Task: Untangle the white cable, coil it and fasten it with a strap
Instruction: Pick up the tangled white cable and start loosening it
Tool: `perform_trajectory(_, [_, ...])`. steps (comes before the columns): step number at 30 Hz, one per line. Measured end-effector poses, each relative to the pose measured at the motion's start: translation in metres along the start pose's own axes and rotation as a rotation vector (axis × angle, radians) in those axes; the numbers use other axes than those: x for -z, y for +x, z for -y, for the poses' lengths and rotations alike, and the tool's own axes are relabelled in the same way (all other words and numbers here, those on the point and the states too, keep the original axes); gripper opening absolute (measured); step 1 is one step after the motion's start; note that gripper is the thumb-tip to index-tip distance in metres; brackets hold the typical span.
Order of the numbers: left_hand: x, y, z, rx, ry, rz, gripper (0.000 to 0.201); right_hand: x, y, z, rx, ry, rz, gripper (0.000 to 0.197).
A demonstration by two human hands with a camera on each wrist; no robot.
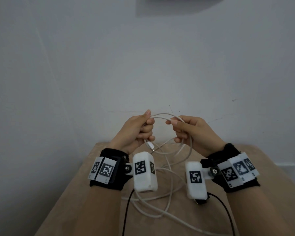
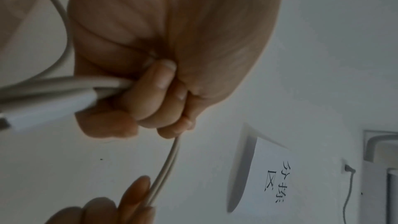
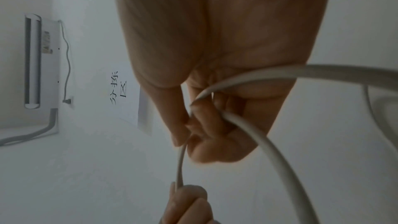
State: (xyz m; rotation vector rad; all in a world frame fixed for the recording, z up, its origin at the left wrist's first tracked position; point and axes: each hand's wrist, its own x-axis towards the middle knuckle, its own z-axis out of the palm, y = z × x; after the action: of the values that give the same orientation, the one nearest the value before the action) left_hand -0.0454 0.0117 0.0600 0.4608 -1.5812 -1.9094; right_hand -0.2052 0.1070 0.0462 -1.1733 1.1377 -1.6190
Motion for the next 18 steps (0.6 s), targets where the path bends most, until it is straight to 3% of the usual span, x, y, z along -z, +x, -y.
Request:
perform_trajectory(4, [-0.0007, 0.002, 0.0003, 0.02, -0.143, -0.028, 0.039, 0.0016, 0.0004, 0.0018, 0.0, 0.073, -0.015, 0.032])
perform_trajectory(9, [0.0011, 0.0046, 0.0002, 0.027, -0.227, -0.026, 0.039, 0.0037, 0.0007, 0.0006, 0.074, 0.006, -0.067, 0.03])
perform_trajectory(18, [0.0027, 0.0056, 0.0022, 0.002, -0.149, -0.067, 0.039, 0.0049, 0.0025, -0.0019, 0.104, -0.042, -0.052, 0.029])
